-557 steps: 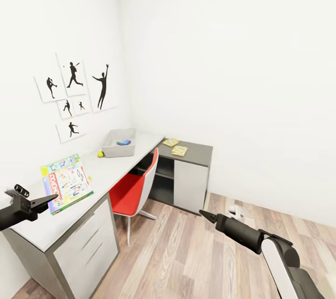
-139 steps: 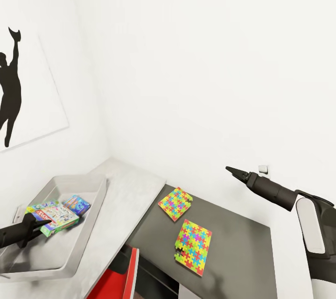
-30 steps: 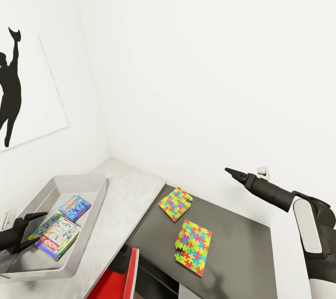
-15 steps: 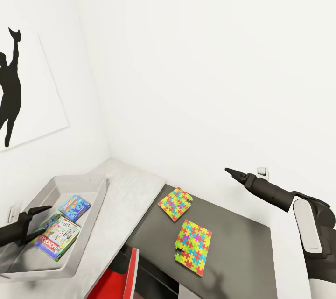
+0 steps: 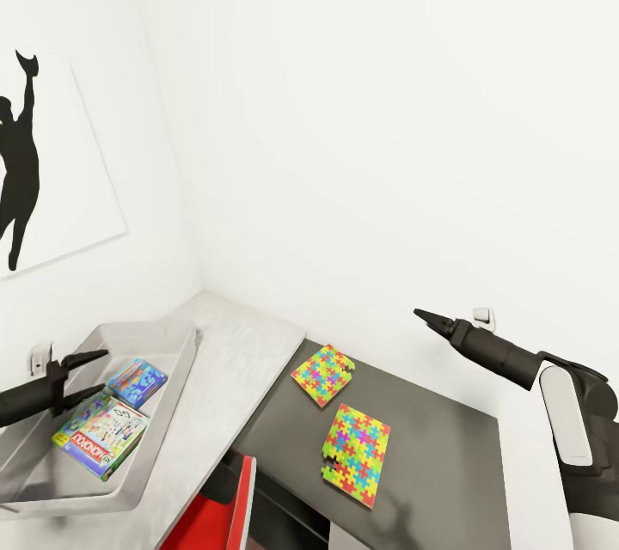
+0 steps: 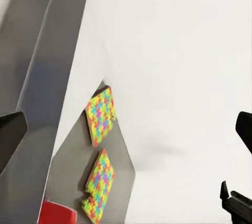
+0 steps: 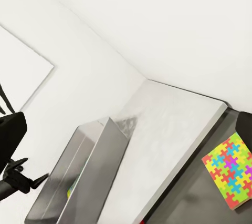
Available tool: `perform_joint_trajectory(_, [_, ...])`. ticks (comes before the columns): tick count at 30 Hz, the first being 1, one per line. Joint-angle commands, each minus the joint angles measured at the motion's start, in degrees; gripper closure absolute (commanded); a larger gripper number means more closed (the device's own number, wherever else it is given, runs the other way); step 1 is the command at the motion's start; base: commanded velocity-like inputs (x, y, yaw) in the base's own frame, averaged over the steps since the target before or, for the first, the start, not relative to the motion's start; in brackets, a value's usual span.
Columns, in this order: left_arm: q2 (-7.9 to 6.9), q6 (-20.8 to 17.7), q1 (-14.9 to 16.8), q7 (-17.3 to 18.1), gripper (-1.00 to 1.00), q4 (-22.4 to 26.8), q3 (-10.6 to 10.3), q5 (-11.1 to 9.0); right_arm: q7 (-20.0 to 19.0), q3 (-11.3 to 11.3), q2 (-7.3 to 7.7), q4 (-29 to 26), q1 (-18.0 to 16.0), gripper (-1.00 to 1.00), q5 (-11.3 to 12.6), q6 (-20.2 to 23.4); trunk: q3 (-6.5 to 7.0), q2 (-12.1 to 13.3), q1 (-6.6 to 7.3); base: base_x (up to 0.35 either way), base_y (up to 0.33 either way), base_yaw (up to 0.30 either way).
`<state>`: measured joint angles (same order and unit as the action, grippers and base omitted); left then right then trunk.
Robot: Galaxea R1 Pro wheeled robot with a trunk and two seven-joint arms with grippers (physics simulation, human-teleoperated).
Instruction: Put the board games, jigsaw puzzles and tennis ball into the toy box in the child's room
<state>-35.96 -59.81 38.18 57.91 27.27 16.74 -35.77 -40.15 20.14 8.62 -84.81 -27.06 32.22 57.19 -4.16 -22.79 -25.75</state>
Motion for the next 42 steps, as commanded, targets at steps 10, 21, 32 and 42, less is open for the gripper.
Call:
perform_joint_trajectory(10, [-0.3, -0.19, -0.07, 7.2, -1.0, 3.08, -2.81, 0.43, -0.44, 0.08, -0.01, -0.01, -0.03, -1.0, -0.1, 0.29, -0.13, -0.13, -0.04, 0.0, 0.0, 0.0])
perform_joint_trajectory(21, [-0.41, -0.19, -1.63, 12.93, -1.0, 9.33, -3.1, 0.47, -0.46, 0.08, 0.03, -0.01, -0.03, -1.0, -0.01, 0.4, -0.13, -0.13, -0.04, 0.0, 0.0, 0.0])
perform_joint_trajectory(32, [-0.35, 0.16, -4.89, 18.73, -1.0, 17.36, -3.1, 0.6, -0.52, 0.08, 0.07, -0.01, -0.09, -1.0, 0.08, 0.48, -0.13, -0.13, -0.04, 0.0, 0.0, 0.0])
perform_joint_trajectory(42, [-0.41, 0.57, -6.25, 21.62, -1.0, 20.34, -2.92, 0.63, -0.49, 0.08, 0.08, -0.01, -0.07, -1.0, 0.06, 0.52, -0.13, -0.13, -0.04, -0.012, 0.0, 0.0])
